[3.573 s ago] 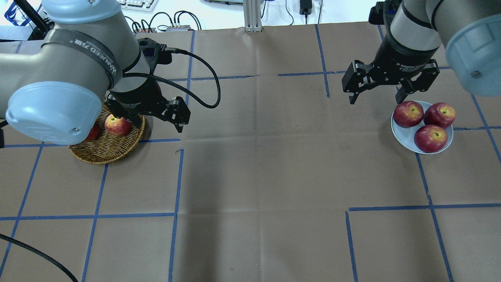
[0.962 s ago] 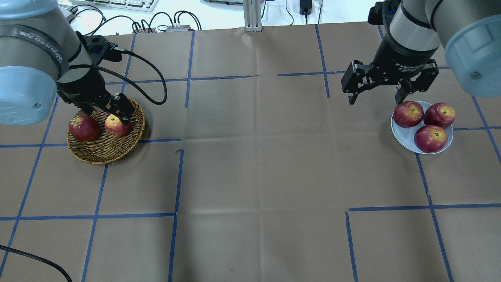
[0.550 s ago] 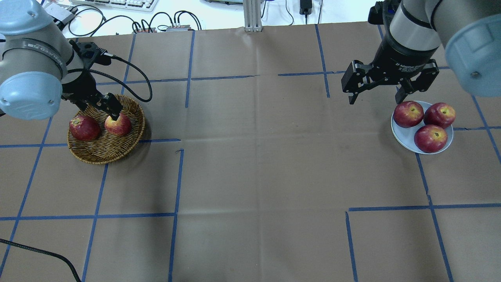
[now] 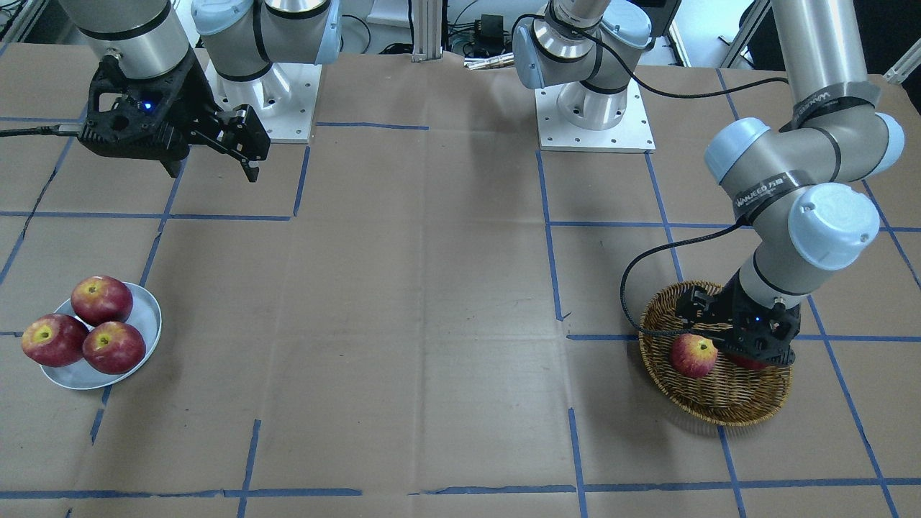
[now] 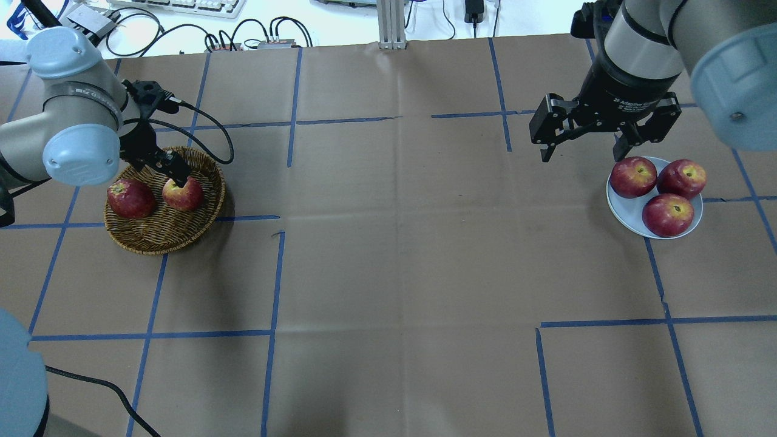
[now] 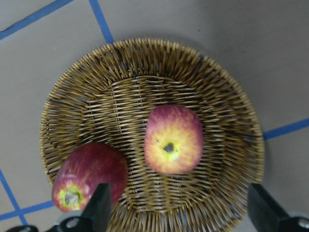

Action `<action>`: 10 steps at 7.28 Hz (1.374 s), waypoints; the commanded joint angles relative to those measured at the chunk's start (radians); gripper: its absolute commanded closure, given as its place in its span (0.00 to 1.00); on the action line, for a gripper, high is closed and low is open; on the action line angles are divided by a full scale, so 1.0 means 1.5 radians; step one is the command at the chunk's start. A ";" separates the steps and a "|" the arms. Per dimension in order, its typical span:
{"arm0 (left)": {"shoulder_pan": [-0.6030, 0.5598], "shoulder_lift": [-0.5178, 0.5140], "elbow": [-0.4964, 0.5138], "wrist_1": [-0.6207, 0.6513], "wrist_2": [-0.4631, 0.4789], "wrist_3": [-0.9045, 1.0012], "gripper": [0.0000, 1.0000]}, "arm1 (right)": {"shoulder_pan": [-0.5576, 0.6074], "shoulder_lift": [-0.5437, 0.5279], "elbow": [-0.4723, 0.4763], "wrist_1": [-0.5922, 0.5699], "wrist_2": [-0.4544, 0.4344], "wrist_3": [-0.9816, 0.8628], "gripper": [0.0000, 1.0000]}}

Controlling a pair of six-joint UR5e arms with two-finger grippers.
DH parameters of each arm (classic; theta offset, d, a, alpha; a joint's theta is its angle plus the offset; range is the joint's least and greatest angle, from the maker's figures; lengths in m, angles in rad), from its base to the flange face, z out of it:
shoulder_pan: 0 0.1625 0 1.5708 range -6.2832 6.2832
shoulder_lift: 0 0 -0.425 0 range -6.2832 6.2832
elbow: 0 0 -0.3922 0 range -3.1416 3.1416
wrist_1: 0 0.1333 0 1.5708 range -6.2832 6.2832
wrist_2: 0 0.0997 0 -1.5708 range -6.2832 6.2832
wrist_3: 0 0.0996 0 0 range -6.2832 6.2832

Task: Transfer apple from basket to plate
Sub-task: 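Lower the left gripper and close it on the yellow-red apple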

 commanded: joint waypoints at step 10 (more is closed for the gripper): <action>-0.007 -0.099 -0.008 0.080 -0.011 0.000 0.36 | 0.000 0.000 0.001 0.000 0.000 0.000 0.00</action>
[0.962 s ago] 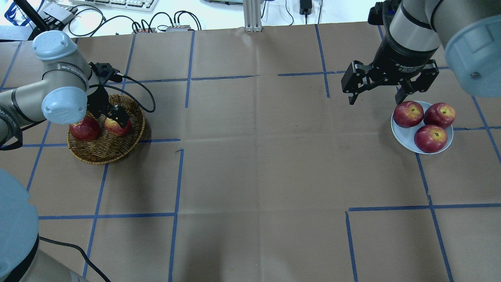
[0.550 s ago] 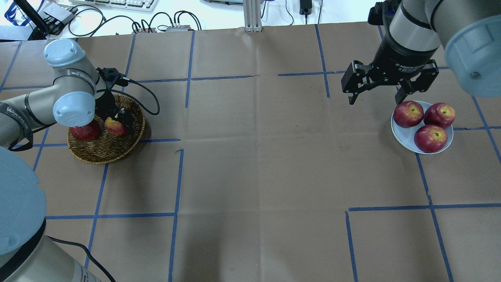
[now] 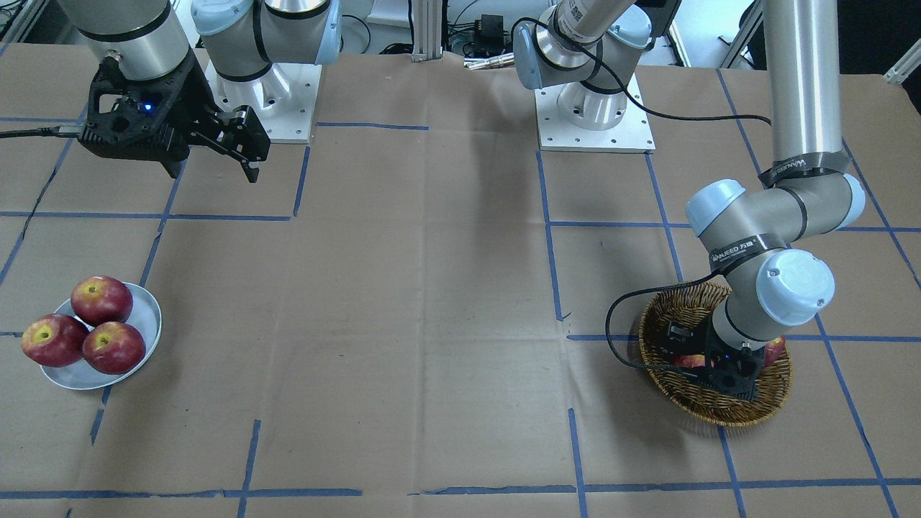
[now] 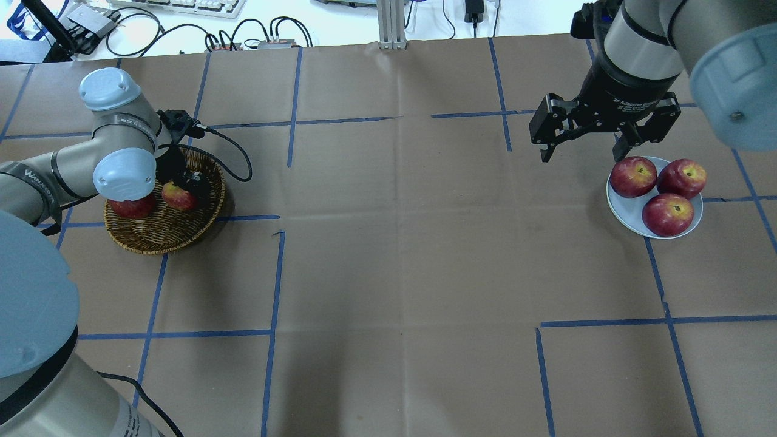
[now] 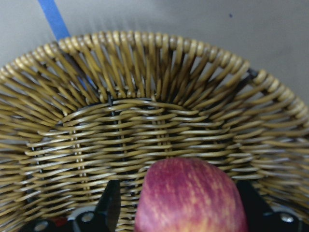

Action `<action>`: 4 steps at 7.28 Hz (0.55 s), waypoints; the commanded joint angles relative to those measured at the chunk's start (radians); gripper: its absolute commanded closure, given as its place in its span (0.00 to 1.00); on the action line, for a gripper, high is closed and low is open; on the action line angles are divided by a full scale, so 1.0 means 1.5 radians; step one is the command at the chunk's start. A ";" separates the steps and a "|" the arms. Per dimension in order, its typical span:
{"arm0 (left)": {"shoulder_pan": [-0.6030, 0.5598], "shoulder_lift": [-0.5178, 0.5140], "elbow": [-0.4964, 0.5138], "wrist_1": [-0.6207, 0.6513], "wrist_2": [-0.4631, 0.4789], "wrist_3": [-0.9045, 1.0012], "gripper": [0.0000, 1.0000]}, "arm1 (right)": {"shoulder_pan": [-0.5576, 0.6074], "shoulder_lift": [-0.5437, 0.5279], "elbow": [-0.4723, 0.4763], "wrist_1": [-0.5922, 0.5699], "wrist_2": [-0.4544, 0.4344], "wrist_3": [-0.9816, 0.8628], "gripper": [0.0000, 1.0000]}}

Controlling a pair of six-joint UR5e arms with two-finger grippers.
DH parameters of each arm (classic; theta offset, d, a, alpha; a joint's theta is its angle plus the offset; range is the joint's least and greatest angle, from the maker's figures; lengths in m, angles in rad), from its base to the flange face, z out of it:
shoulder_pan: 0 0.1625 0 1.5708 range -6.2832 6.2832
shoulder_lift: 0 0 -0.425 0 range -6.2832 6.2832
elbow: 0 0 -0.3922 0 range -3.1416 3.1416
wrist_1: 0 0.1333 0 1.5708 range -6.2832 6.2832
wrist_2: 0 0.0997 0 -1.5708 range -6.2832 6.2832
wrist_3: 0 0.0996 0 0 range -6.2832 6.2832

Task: Transfer apple from basket to plate
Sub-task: 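Lower the left gripper and close it on the yellow-red apple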

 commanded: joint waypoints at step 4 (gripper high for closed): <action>-0.016 0.041 0.015 -0.016 0.003 -0.016 0.43 | 0.000 0.000 -0.001 0.000 0.000 0.000 0.00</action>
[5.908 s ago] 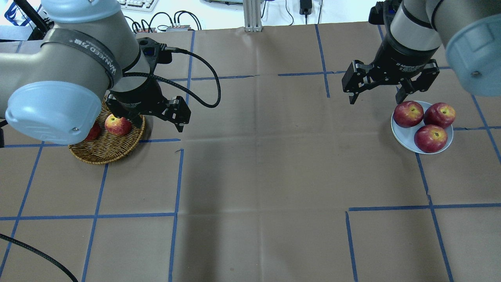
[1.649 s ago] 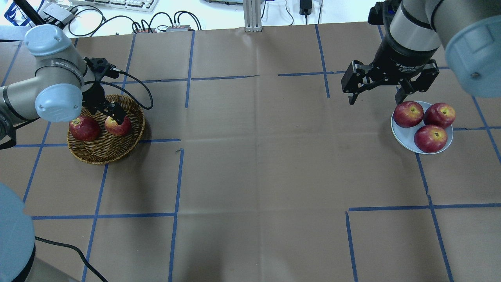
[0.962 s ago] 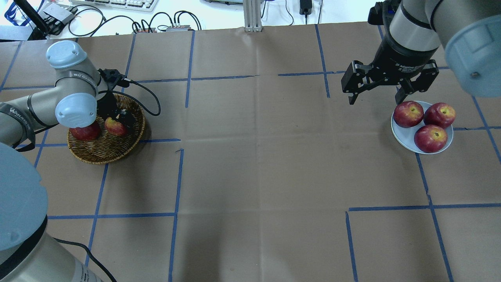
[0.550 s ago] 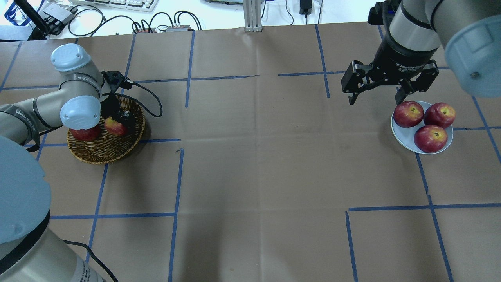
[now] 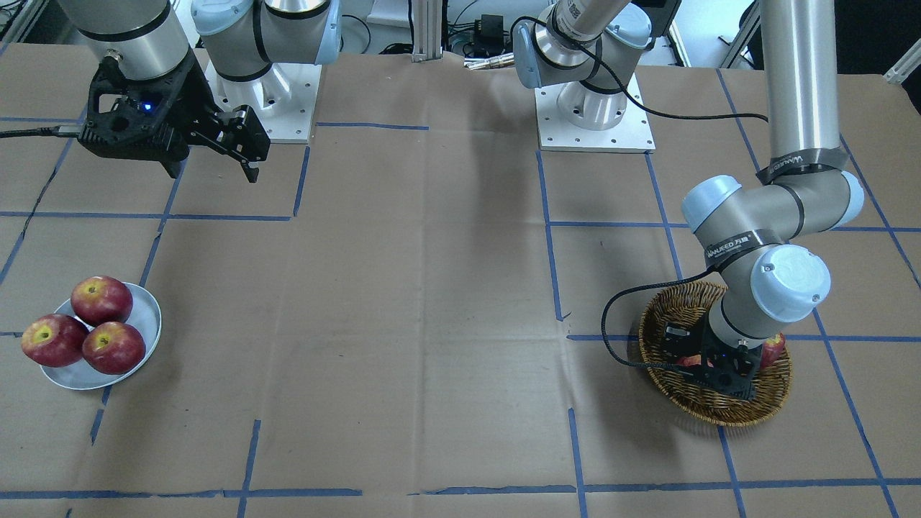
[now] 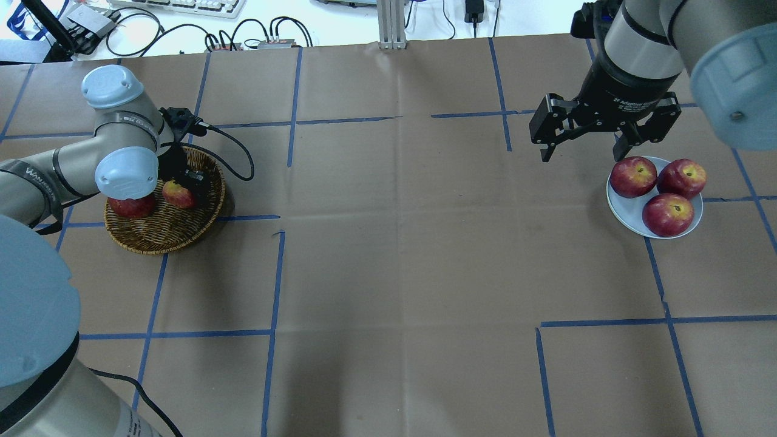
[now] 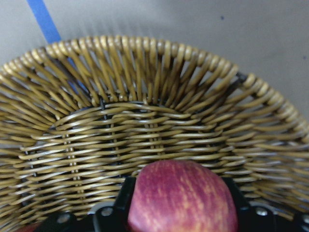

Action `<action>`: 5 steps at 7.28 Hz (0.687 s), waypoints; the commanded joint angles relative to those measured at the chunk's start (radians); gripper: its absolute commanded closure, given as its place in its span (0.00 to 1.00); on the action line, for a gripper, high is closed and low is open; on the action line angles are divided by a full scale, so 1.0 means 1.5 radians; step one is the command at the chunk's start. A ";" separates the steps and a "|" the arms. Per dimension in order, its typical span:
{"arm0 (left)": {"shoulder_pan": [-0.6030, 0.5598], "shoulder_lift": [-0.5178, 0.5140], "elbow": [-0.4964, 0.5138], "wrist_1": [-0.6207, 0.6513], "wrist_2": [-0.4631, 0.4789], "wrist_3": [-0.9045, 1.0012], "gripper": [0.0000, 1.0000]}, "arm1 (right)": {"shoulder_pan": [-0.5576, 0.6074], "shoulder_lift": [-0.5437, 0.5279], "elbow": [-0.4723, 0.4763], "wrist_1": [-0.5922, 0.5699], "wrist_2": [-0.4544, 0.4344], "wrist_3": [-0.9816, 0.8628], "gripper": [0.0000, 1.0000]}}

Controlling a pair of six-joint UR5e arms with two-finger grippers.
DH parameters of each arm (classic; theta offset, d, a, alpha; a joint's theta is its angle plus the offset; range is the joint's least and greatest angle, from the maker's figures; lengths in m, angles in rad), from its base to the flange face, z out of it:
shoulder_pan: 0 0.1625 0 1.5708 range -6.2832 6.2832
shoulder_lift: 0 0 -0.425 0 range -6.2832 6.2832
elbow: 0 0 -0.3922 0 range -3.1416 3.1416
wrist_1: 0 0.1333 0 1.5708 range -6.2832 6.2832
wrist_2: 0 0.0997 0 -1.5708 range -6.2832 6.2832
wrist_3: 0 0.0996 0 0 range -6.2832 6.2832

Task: Transfer apple from basket to plate
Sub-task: 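Lower the left gripper and close it on the yellow-red apple, then lift the apple out of the basket and carry it toward the table center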

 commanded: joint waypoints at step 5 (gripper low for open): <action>-0.275 0.081 0.016 -0.118 0.001 -0.471 0.41 | 0.000 0.000 0.000 0.000 0.000 0.000 0.00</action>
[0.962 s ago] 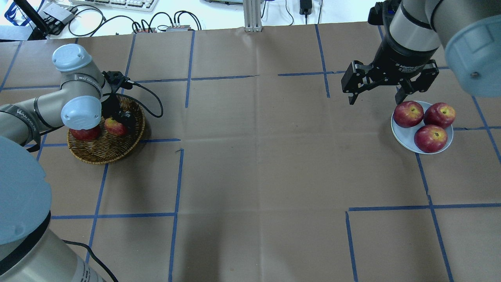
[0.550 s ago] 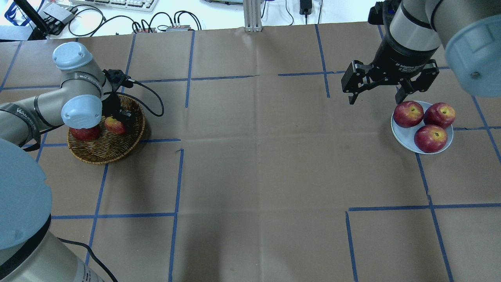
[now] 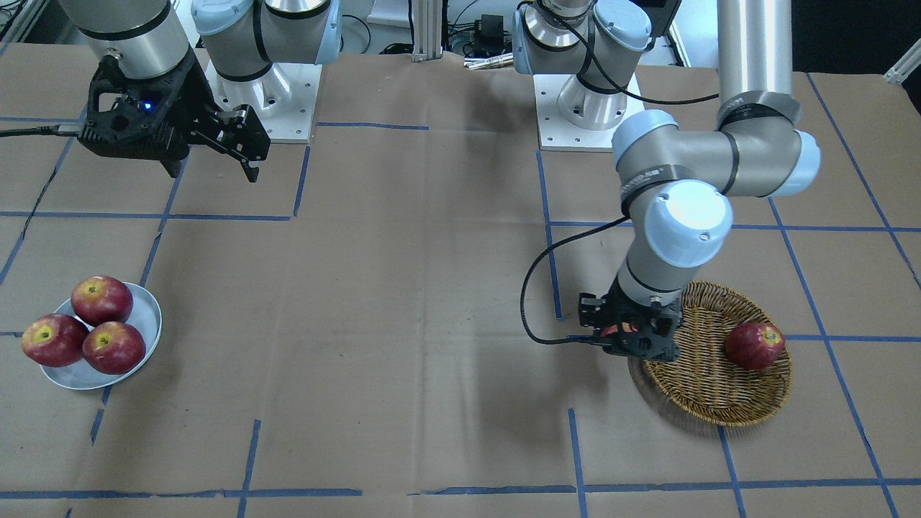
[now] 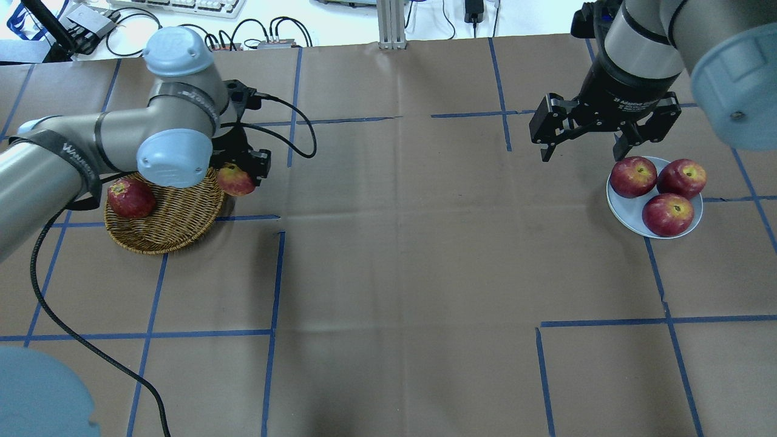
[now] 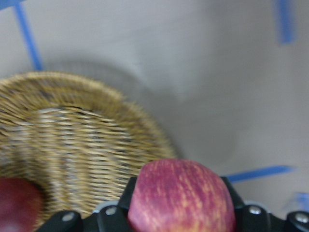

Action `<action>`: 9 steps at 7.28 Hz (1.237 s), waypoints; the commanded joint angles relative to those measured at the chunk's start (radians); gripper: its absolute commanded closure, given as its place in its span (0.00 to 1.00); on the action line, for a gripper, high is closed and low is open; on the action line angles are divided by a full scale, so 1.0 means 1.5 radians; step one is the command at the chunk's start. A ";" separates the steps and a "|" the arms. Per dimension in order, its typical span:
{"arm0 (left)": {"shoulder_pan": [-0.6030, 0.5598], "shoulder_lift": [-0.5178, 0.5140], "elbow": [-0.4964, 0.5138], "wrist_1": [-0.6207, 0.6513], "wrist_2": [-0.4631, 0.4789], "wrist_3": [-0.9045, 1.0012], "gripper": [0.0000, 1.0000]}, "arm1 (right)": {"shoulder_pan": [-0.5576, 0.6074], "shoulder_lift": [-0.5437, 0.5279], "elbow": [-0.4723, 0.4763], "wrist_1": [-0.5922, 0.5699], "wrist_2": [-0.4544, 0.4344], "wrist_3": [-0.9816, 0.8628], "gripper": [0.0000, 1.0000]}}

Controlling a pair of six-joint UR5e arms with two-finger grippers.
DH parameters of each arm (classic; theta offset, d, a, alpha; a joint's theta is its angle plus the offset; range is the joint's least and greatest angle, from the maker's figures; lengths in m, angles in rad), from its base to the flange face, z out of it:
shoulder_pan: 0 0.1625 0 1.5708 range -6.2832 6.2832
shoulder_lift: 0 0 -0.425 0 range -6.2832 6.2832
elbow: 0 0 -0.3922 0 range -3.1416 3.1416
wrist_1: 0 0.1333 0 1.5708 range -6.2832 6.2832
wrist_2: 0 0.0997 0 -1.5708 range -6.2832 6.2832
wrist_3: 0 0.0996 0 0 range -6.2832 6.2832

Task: Transfer apple from basket to plate
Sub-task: 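Lift the apple out of the basket and carry it toward the table center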

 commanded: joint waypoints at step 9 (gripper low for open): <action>-0.253 -0.197 0.170 0.005 -0.029 -0.322 0.35 | 0.000 0.001 0.001 0.000 0.000 0.000 0.00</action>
